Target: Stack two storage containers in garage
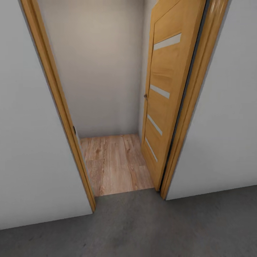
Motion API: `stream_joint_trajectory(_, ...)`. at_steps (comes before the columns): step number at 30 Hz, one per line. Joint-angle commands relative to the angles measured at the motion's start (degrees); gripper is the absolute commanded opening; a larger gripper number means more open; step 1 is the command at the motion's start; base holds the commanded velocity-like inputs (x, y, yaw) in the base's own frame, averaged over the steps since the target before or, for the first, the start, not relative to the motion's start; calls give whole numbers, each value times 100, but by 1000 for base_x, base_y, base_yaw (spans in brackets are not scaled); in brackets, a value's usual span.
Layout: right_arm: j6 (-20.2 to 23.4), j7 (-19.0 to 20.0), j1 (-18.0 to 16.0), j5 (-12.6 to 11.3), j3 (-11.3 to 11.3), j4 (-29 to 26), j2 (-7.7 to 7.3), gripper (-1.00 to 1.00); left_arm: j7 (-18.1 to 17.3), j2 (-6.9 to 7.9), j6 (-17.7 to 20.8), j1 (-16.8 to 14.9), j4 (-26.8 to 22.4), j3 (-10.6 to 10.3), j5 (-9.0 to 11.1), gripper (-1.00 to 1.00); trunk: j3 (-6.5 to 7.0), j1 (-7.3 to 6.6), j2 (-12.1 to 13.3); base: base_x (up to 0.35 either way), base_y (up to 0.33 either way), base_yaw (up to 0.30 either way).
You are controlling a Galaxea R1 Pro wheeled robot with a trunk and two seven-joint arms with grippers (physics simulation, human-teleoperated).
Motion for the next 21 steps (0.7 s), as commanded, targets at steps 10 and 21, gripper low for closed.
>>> stream_joint_trajectory(10, -8, -14, -8, -60, 46, 14, 12, 100, 17, 11, 13, -4, -1, -18, 44, 100, -6, 0, -5, 15, -7, -87)
stream_joint_trajectory(21, -8, -14, -6, -32, 49, 14, 13, 100, 17, 24, 13, -4, -1, -18, 35, 100, -6, 0, -5, 229, -140, -17)
